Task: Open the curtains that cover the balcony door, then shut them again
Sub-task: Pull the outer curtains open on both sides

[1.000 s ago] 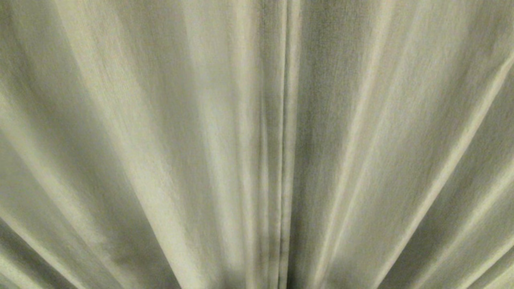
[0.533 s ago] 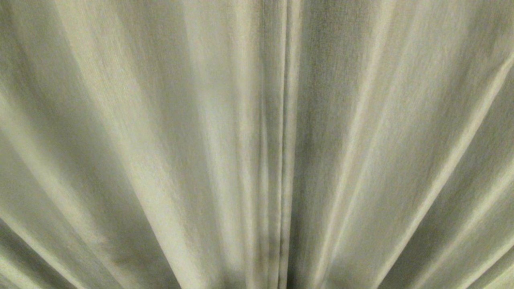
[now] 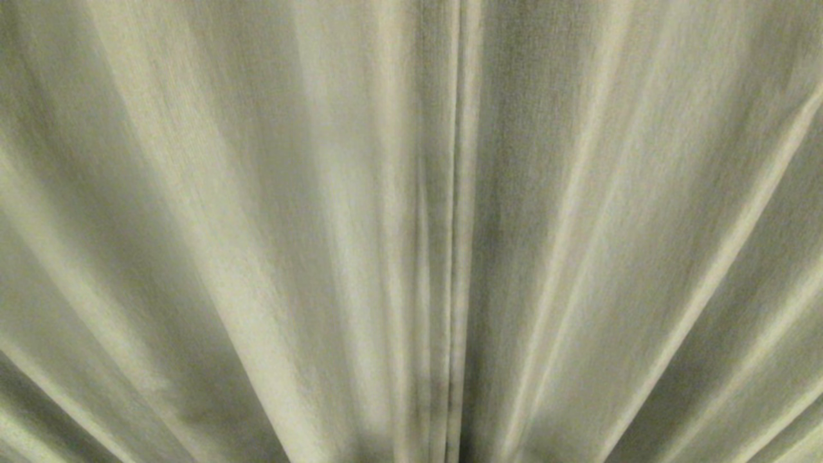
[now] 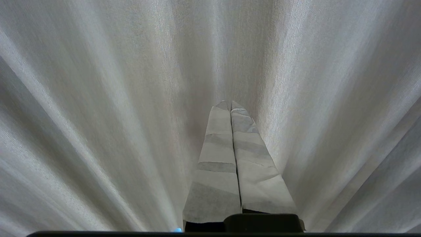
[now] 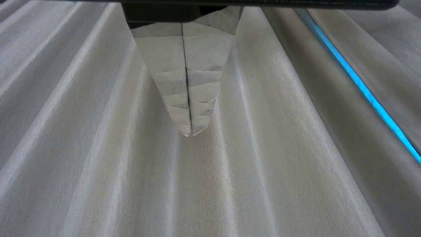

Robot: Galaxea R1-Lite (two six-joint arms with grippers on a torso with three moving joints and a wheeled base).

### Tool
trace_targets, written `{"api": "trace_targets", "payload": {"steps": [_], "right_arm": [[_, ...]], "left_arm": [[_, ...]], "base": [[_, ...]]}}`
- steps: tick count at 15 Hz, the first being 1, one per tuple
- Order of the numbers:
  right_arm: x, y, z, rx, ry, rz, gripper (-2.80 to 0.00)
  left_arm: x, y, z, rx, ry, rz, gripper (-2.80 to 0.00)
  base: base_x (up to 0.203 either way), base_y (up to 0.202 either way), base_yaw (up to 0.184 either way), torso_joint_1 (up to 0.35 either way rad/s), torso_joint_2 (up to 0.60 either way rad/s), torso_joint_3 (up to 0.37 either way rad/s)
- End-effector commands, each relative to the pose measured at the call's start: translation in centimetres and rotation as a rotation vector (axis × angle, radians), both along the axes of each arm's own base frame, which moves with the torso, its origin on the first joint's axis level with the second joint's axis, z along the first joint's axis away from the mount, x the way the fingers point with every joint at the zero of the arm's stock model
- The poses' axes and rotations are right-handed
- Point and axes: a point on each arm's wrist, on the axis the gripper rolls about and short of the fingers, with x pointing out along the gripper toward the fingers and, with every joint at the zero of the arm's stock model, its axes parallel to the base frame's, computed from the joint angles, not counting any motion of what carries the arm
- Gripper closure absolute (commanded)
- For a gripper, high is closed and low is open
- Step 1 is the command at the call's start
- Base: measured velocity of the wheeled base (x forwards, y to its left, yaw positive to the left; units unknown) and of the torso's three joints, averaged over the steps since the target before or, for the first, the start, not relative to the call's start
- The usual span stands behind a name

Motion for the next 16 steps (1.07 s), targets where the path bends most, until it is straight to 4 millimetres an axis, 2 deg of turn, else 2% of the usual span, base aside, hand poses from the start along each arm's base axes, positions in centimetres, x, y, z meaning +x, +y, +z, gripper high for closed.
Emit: {"api": "trace_targets", "payload": {"steps": [1, 5, 8, 11, 14, 15, 16], "right_arm": [[0.0, 0.0, 0.0, -0.001, 0.002, -0.001, 0.0], [0.0, 0.0, 0.4, -0.023, -0.002, 0.002, 0.0], [0.4, 0.1, 2.4, -0.033, 0.005, 0.031, 0.0], [1.9, 0.2, 6.0, -0.037, 0.008, 0.084, 0.0], [4.3, 0.2, 11.6, -0.043, -0.045, 0.103, 0.0], [5.0, 0.2, 13.6, -0.048, -0.076, 0.113, -2.8], [5.7, 0.2, 15.0, -0.059, -0.09, 0.122, -2.8]], "left_arm": [[0.0, 0.0, 0.0, 0.0, 0.0, 0.0, 0.0], [0.0, 0.0, 0.0, 0.0, -0.001, 0.0, 0.0], [0.0, 0.0, 0.0, 0.0, -0.001, 0.0, 0.0], [0.0, 0.0, 0.0, 0.0, 0.0, 0.0, 0.0], [0.0, 0.0, 0.0, 0.0, -0.001, 0.0, 0.0], [0.0, 0.0, 0.0, 0.0, 0.0, 0.0, 0.0], [0.0, 0.0, 0.0, 0.0, 0.0, 0.0, 0.0]], "base": [[0.0, 0.0, 0.0, 0.0, 0.0, 0.0], [0.0, 0.0, 0.0, 0.0, 0.0, 0.0], [0.0, 0.0, 0.0, 0.0, 0.0, 0.0], [0.0, 0.0, 0.0, 0.0, 0.0, 0.0], [0.0, 0.0, 0.0, 0.0, 0.0, 0.0], [0.0, 0.0, 0.0, 0.0, 0.0, 0.0], [0.0, 0.0, 0.0, 0.0, 0.0, 0.0]]}}
